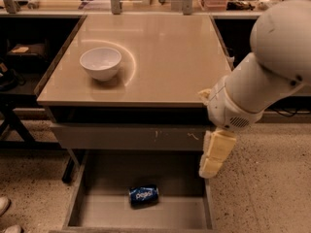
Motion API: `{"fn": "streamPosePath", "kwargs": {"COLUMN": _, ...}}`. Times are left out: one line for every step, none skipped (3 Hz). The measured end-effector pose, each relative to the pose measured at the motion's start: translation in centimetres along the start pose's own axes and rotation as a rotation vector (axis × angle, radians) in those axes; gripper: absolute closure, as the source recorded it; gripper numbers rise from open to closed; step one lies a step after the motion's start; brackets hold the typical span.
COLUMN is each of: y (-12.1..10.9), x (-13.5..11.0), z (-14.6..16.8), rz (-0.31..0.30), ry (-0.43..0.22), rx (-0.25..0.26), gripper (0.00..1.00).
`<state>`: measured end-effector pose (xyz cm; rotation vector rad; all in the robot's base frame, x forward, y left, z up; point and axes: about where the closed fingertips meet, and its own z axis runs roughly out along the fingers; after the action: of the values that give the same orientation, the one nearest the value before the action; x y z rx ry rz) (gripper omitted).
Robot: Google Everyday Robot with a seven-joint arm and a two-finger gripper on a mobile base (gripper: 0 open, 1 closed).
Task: Pick pepsi can from middle drawer and place on counter
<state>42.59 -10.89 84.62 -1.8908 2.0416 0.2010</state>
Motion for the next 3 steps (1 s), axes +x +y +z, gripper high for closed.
{"fn": "streamPosePath", "kwargs": {"y": 0.4, "x": -1.1, "z": 5.6, "rz": -0.048, "ry": -0.032, "rx": -0.056, "gripper": 0.0}}
{"fn": "streamPosePath", "kwargs": {"y": 0.4, "x": -1.1, "z": 5.6, "rz": -0.048, "ry": -0.032, "rx": -0.056, "gripper": 0.0}}
{"fn": "streamPosePath", "kwargs": {"y": 1.7, "x": -2.4, "z": 8.7, "rz": -0.055, "ry": -0.07, "rx": -0.079, "gripper": 0.0}}
